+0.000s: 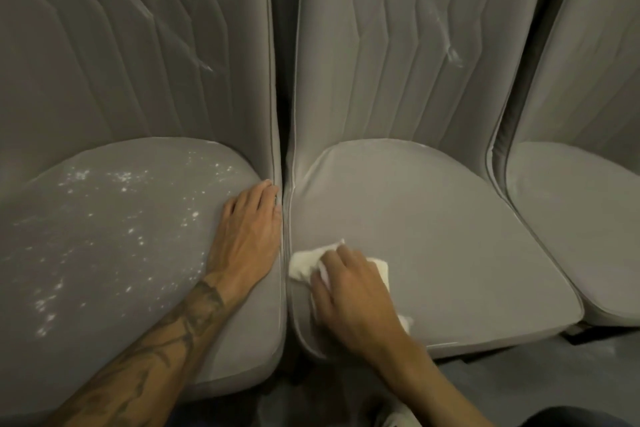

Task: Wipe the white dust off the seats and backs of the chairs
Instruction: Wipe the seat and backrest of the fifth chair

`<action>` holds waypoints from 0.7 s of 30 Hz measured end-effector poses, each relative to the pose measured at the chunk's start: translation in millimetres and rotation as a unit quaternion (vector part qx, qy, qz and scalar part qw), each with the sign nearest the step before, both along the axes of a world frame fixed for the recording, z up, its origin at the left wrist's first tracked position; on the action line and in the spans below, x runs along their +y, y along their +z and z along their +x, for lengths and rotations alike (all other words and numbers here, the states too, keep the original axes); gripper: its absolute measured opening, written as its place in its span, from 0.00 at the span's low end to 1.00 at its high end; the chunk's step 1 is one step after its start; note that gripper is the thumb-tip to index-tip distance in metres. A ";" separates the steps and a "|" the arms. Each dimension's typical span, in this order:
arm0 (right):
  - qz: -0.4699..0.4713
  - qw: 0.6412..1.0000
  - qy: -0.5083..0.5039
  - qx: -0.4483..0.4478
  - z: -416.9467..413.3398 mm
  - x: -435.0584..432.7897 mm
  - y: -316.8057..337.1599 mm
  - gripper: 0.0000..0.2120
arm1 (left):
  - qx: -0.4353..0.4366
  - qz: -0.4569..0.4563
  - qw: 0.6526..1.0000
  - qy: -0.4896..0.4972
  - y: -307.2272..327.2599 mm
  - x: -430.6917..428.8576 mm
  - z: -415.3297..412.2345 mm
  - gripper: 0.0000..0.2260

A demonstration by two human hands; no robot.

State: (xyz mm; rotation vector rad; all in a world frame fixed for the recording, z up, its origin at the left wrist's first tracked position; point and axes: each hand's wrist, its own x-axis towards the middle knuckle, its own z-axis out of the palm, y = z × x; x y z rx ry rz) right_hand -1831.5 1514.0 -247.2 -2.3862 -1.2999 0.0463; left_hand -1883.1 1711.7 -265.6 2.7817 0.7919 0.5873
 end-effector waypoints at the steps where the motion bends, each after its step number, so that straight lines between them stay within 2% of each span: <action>1: 0.000 1.000 -0.021 0.003 14.1 18.7 0.4 0.09 | 0.000 -0.002 1.000 0.002 0.7 -0.9 -0.3 0.18; 4: 0.001 0.998 -0.064 0.006 58.5 70.5 4.3 0.12 | 0.011 -0.010 1.000 0.001 2.7 -2.4 0.0 0.20; 6: -0.003 0.998 -0.058 0.014 83.8 86.1 7.5 0.13 | 0.024 -0.012 1.000 0.002 3.6 -2.6 0.6 0.20; 9: -0.011 0.998 -0.066 0.013 123.2 70.9 8.7 0.13 | 0.039 -0.001 0.999 -0.002 6.8 -2.8 2.7 0.21; 12: -0.008 0.988 -0.153 0.005 170.7 36.9 10.6 0.13 | 0.021 0.028 0.999 -0.011 10.1 -4.4 11.4 0.18; 15: -0.005 0.961 -0.276 -0.014 215.0 5.3 12.2 0.15 | 0.005 0.043 0.999 -0.019 15.3 -4.5 28.9 0.18; 18: -0.002 0.919 -0.392 -0.045 245.9 -16.9 8.5 0.18 | -0.003 0.054 0.998 -0.018 12.2 -5.8 43.4 0.18; 21: 0.008 0.901 -0.431 -0.050 268.3 -12.9 1.8 0.17 | -0.010 0.070 0.997 -0.003 1.1 -4.4 48.8 0.19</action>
